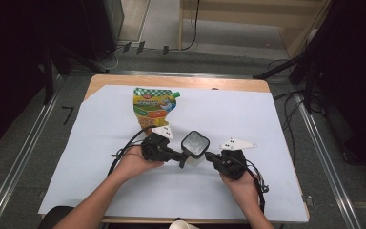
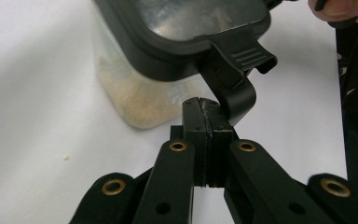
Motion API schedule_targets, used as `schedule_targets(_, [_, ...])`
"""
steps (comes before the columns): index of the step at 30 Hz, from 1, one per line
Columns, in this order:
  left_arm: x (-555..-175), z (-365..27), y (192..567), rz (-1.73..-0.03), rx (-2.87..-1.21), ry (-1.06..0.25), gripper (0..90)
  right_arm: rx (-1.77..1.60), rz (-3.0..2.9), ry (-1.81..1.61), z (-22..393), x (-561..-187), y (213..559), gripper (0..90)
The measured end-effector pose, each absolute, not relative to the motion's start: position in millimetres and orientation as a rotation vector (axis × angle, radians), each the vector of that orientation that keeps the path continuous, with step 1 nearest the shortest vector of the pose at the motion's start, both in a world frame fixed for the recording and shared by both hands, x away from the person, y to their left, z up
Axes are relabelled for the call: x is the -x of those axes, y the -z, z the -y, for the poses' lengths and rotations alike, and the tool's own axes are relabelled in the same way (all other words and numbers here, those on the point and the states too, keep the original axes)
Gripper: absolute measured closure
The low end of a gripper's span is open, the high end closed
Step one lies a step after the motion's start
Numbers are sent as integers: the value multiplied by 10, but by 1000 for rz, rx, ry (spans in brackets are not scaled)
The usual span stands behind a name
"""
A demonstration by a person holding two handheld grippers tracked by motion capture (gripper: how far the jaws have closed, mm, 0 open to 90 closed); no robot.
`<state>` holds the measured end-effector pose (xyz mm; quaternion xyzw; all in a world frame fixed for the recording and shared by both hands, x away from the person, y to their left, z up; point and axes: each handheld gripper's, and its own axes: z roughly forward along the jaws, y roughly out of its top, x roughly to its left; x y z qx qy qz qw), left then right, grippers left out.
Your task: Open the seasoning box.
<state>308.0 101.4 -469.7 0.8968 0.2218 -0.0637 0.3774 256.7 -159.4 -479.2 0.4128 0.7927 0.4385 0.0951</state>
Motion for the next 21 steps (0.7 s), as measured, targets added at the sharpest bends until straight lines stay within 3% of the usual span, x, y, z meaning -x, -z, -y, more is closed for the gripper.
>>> schedule_targets(21, [-2963, -759, 4784, -518, -2269, 276, 889, -1258, -2306, -1307, 1565, -2712, 4842, 900])
